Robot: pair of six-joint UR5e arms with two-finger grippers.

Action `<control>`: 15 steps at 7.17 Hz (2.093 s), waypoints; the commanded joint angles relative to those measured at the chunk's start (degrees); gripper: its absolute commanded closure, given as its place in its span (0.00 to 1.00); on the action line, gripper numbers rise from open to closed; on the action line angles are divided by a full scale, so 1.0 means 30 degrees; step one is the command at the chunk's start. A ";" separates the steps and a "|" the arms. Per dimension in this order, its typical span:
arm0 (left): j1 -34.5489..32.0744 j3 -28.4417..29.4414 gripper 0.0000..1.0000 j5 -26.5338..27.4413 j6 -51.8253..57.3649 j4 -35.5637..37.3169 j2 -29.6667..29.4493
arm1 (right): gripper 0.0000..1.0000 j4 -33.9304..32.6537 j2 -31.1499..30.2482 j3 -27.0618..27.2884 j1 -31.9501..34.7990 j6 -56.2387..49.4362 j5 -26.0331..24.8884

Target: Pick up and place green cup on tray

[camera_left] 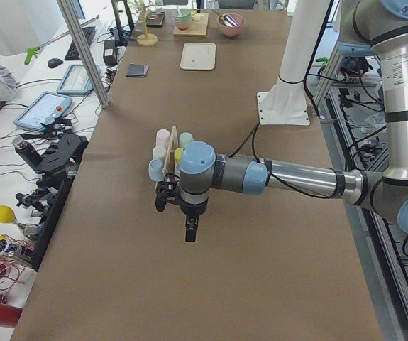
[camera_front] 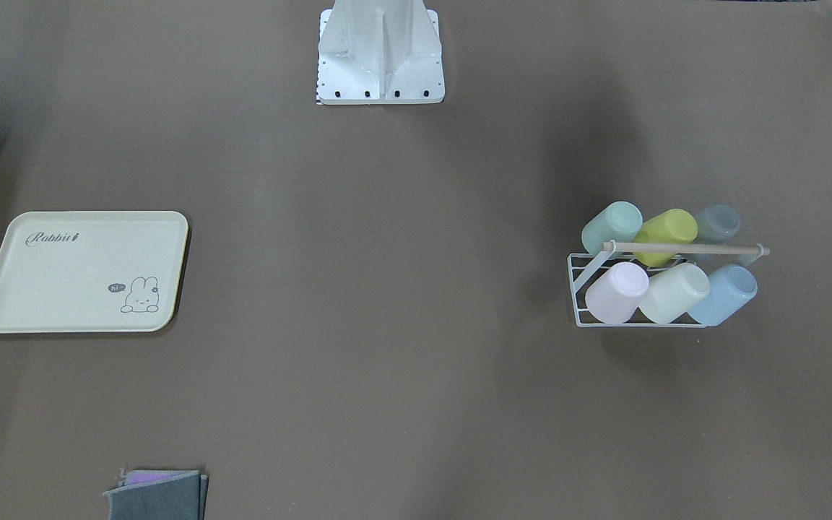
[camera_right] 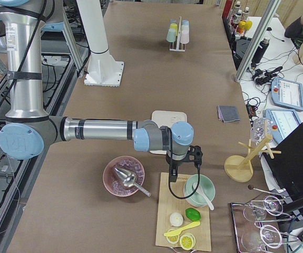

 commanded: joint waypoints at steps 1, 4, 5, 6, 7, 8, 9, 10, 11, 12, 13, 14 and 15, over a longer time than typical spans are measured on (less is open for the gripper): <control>0.1360 -0.1771 0.02 0.0406 0.1474 0.0746 -0.0141 | 0.00 0.1807 0.0603 -0.0509 -0.0377 0.1682 -0.0035; 0.5717 -0.6283 0.02 0.1840 0.1660 0.6012 -0.1774 | 0.00 0.5527 0.1103 -0.0310 -0.3704 0.8515 0.0026; 0.7676 -0.6496 0.02 0.2828 0.1659 0.6111 -0.3203 | 0.00 0.7196 0.1075 -0.0280 -0.4879 1.0837 0.0083; 0.9929 -0.6643 0.02 0.4173 0.1659 0.6576 -0.4523 | 0.00 0.8634 0.0872 -0.0337 -0.5993 1.2426 -0.0033; 1.1431 -0.7080 0.02 0.4708 0.1688 0.7509 -0.5087 | 0.00 0.9692 0.0609 -0.0715 -0.6613 1.2761 0.0024; 1.2461 -0.7316 0.02 0.4771 0.1718 0.9085 -0.5992 | 0.00 0.9848 0.0374 -0.0719 -0.6968 1.2735 -0.0004; 1.4183 -0.7347 0.02 0.6280 0.1718 1.1943 -0.7741 | 0.00 0.9878 -0.0092 -0.0632 -0.7174 1.2590 -0.0005; 1.6404 -0.7348 0.02 0.8500 0.1718 1.4292 -0.9238 | 0.00 1.0488 -0.0474 -0.0805 -0.7234 1.2473 -0.0121; 1.7993 -0.7319 0.02 1.0494 0.1718 1.5910 -0.9978 | 0.00 1.0668 -0.0536 -0.1184 -0.7235 1.2094 -0.0209; 1.9691 -0.7028 0.02 1.2631 0.1718 1.8247 -1.1290 | 0.00 1.0786 -0.0594 -0.1709 -0.7264 1.1510 -0.0181; 2.1100 -0.6561 0.02 1.5350 0.1979 2.0736 -1.2521 | 0.00 1.0845 -0.0566 -0.1773 -0.7264 1.1592 -0.0209; 2.1549 -0.4671 0.02 1.6566 0.3026 2.1428 -1.4042 | 0.02 1.0816 -0.0566 -0.1831 -0.7322 1.1592 -0.0297; 2.1524 -0.3405 0.02 1.7478 0.3703 2.1435 -1.4869 | 0.10 1.0816 -0.0537 -0.1832 -0.7497 1.1563 -0.0327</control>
